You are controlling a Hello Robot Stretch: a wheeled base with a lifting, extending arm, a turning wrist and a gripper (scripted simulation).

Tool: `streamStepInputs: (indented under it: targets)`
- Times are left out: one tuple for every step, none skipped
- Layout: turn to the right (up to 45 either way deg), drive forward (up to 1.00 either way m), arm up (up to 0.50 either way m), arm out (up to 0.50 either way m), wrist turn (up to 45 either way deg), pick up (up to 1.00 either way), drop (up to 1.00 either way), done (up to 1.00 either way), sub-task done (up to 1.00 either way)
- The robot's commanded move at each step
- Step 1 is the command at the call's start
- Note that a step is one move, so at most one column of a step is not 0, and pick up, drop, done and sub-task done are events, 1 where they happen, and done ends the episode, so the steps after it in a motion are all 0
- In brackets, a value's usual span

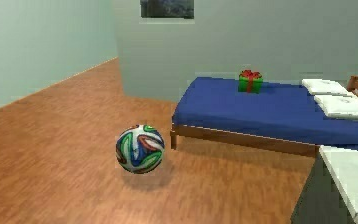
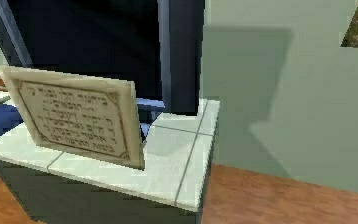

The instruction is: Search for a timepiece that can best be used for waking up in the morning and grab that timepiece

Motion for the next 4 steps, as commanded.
streamStepInputs:
  targets:
    - [-15.0, 0.0, 0.0, 0.0, 0.0, 0.0, 0.0, 0.0, 0.0]
    - [45.0, 0.0, 0.0, 0.0, 0.0, 0.0, 0.0, 0.0, 0.0]
    - [45.0, 0.0, 0.0, 0.0, 0.0, 0.0, 0.0, 0.0, 0.0]
    - [18.0, 0.0, 0.0, 0.0, 0.0, 0.0, 0.0, 0.0, 0.0]
